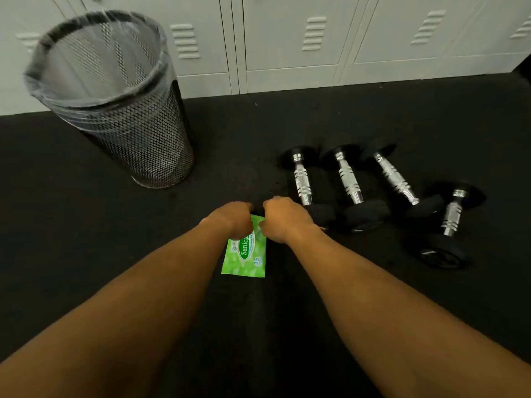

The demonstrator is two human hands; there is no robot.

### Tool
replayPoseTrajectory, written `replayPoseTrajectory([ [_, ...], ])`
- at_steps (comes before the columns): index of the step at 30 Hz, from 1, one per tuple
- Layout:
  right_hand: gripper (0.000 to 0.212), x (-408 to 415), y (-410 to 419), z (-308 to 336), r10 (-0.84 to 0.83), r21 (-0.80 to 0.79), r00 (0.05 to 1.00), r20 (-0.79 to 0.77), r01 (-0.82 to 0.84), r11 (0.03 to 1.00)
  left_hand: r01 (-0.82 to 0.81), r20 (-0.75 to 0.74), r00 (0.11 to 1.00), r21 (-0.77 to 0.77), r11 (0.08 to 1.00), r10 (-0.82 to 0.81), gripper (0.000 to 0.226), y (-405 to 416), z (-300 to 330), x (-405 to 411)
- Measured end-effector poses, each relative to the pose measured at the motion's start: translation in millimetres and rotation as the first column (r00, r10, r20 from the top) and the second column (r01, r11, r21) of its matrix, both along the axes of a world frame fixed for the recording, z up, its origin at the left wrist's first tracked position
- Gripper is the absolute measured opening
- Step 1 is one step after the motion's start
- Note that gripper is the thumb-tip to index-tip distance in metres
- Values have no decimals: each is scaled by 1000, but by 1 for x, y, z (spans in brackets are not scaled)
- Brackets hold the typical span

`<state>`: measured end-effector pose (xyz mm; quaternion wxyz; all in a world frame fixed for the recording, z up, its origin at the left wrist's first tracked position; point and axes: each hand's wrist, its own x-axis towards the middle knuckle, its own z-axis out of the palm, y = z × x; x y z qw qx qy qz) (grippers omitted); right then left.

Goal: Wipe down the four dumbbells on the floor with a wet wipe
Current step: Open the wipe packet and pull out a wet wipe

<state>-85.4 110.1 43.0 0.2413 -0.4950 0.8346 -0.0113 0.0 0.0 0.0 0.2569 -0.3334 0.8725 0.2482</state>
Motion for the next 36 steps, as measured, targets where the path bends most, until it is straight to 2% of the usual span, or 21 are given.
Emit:
replayPoseTrajectory([
  [6, 24, 2, 0, -4, 11, 7, 1000, 11, -11, 1000, 62, 85, 995, -89, 994, -54, 61, -3, -12, -2],
  [11, 15, 3, 3, -4, 16, 2, 1000, -10, -16, 1000, 48, 84, 996, -86, 995, -40, 45, -6, -11, 1],
  [15, 14, 3, 2, -4, 16, -3, 1000, 2, -16, 1000, 25, 44, 999, 1, 1000, -25, 28, -7, -6, 1],
  [21, 19, 6, -3, -4, 3, -48, 997, 71, 0, 999, 18, -26, 1000, 95, 995, -15, 25, -14, 15, 3],
  [27, 22, 5, -4, 14, -26, -159, 989, 148, 50, 986, -192, -123, 964, 298, 935, 237, 7, -25, 32, 3],
  [33, 25, -2, 2, 43, -40, -184, 971, 235, 85, 979, -311, -203, 885, 413, 856, 419, 9, -31, 57, -4],
  [36, 31, -8, 8, 56, -23, -196, 973, 231, 70, 978, -367, -204, 825, 516, 774, 527, 8, -31, 72, -10],
])
